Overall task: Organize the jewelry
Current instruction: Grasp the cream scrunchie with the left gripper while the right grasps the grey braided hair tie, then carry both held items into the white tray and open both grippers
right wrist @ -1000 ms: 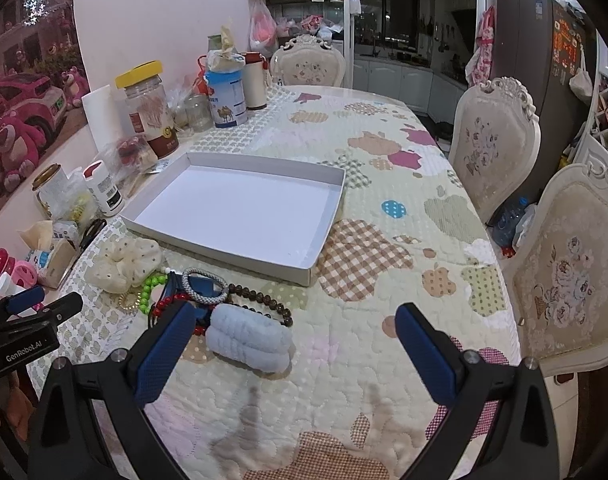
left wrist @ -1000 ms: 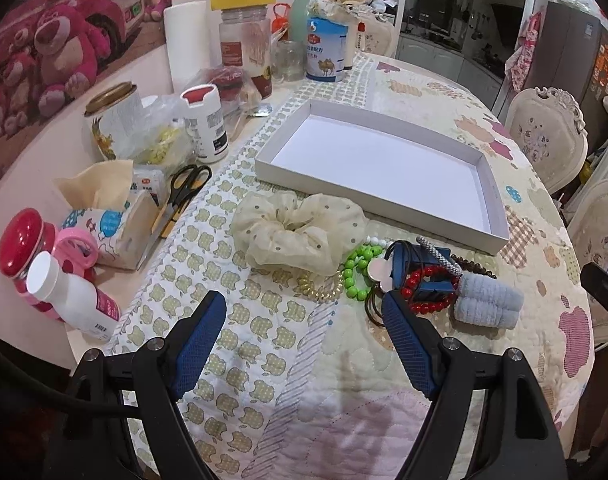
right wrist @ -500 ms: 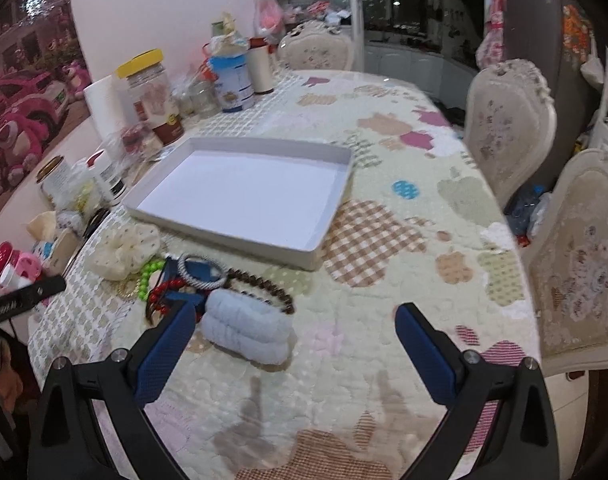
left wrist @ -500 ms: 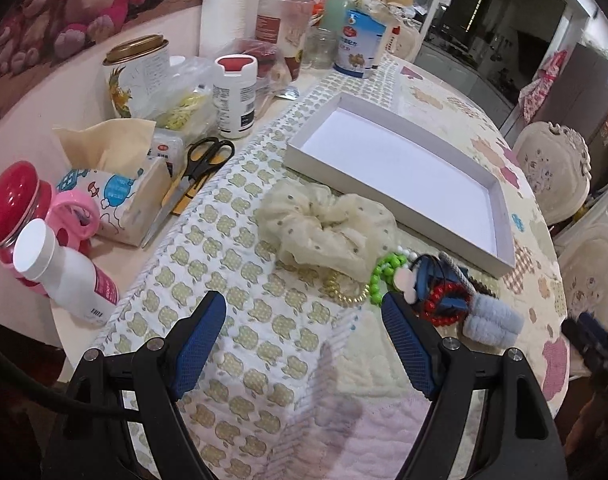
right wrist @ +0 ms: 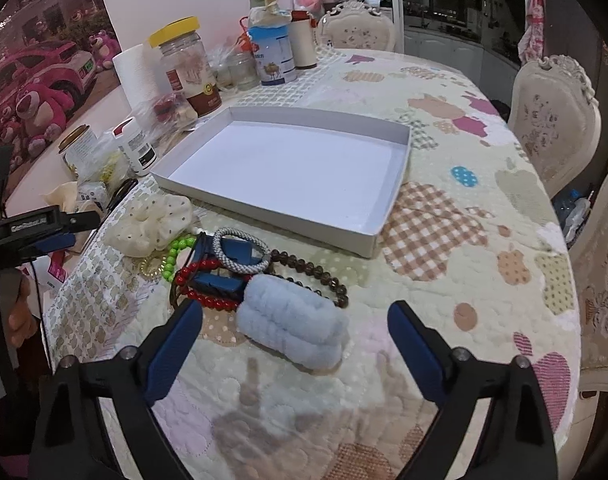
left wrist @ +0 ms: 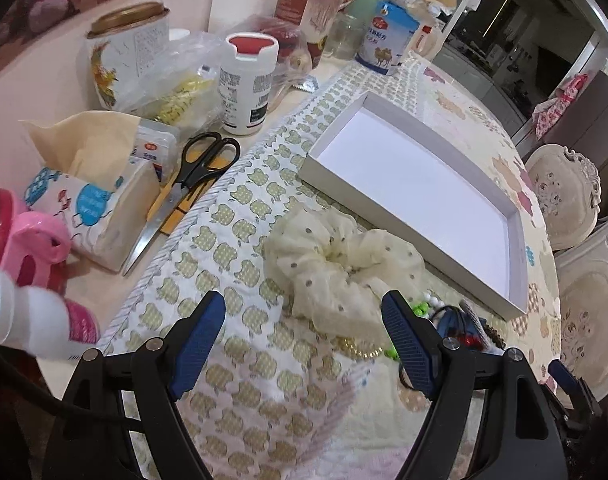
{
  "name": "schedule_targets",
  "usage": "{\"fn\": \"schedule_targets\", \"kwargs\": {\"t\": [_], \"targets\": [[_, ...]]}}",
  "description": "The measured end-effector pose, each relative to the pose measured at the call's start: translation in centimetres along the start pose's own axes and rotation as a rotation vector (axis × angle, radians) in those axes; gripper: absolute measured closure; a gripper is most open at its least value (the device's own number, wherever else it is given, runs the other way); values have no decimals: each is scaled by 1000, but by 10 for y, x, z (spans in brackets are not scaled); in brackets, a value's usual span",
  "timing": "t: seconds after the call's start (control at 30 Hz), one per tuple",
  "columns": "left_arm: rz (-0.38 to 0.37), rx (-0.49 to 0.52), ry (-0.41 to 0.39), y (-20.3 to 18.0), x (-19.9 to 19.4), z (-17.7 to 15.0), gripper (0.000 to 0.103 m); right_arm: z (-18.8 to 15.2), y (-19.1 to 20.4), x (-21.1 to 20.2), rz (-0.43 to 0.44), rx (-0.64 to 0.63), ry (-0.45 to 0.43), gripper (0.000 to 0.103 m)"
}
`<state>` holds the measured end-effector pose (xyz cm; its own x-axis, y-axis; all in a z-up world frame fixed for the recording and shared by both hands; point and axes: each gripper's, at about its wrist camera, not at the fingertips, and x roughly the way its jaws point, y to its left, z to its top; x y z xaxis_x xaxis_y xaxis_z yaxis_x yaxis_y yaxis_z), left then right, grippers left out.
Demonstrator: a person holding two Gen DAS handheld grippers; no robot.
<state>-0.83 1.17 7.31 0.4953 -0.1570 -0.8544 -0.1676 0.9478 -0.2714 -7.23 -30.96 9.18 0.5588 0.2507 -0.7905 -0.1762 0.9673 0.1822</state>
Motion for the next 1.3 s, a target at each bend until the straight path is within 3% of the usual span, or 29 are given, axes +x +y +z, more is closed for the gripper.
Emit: {"fn": "schedule_targets", "kwargs": {"t": [0.3, 0.43, 0.47, 0.53, 0.6, 0.67, 0.8, 1.3], "targets": [[-8, 4, 39, 1, 29, 19, 25, 22, 44, 44, 85, -167, 51, 50], [-18, 30, 66, -2, 41, 22, 25, 27, 54, 66, 90, -206, 85, 61], [-22, 36, 71, -2, 44, 22, 29, 27, 54, 70, 90, -207, 89, 66], [-22, 46, 77, -3, 48, 24, 47, 27, 53, 77, 89, -200, 100, 79], [-11, 72, 94, -4, 55, 25, 73, 28, 48, 81, 109, -172, 105, 89], [-18, 86, 107, -4, 58, 25, 83, 29, 45, 81, 115, -154, 99, 94], [-23, 116, 71, -8, 46, 26, 96, 33, 32, 70, 136, -94, 59, 96], [-40, 151, -76, -21, -36, 48, 101, 44, -6, -1, 158, 12, -91, 96]]}}
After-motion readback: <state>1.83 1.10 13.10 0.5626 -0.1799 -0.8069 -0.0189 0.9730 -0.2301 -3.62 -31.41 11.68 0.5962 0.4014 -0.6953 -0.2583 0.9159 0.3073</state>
